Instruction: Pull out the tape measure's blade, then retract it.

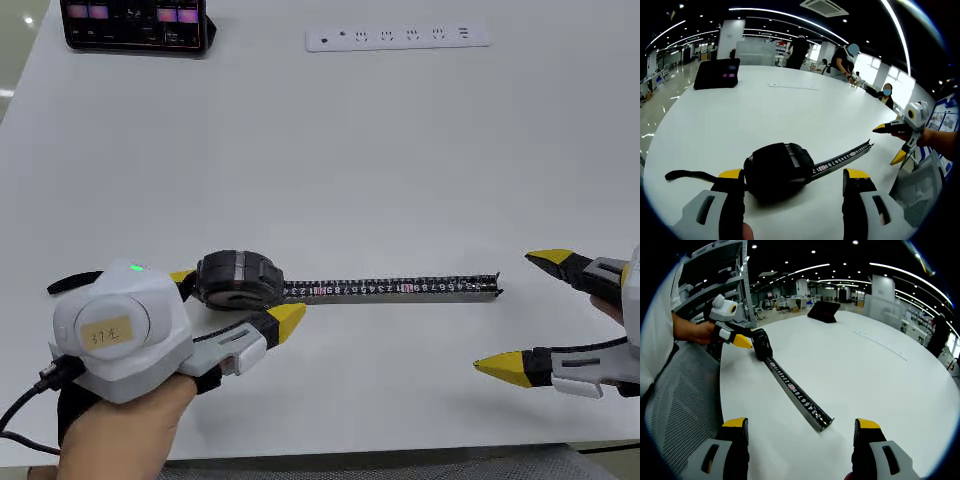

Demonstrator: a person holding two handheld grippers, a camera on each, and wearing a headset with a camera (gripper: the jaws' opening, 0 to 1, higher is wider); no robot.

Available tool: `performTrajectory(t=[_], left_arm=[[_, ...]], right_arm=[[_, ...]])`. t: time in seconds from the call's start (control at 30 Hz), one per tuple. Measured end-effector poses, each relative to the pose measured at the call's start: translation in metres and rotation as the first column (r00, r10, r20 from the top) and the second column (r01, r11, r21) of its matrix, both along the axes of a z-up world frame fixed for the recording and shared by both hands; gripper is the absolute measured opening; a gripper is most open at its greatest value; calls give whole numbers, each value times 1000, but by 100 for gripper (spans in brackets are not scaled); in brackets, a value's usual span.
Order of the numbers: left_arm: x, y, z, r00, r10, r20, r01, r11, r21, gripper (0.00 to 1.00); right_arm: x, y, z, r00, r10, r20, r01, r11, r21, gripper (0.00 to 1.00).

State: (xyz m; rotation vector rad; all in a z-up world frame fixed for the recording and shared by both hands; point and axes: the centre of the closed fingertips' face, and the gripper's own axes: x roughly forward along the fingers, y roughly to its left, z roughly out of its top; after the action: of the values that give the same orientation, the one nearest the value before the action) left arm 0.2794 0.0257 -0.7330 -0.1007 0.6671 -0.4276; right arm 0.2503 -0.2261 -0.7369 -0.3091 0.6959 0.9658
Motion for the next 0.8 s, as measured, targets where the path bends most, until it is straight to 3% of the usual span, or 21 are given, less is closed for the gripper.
performTrajectory(t=[0.53, 0.7, 0.8], left_arm=[[9, -2, -5, 993, 119, 9, -119, 992, -32, 77], [11, 0, -7, 988, 156, 22, -156, 988, -9, 75], [13, 4, -11, 985, 173, 24, -174, 984, 42, 69]], right_arm=[[13, -6, -7, 996, 91, -13, -91, 995, -42, 68], [19, -5, -10, 993, 119, -12, -120, 991, -56, 65], [22, -5, -10, 991, 135, -8, -135, 989, -67, 64]])
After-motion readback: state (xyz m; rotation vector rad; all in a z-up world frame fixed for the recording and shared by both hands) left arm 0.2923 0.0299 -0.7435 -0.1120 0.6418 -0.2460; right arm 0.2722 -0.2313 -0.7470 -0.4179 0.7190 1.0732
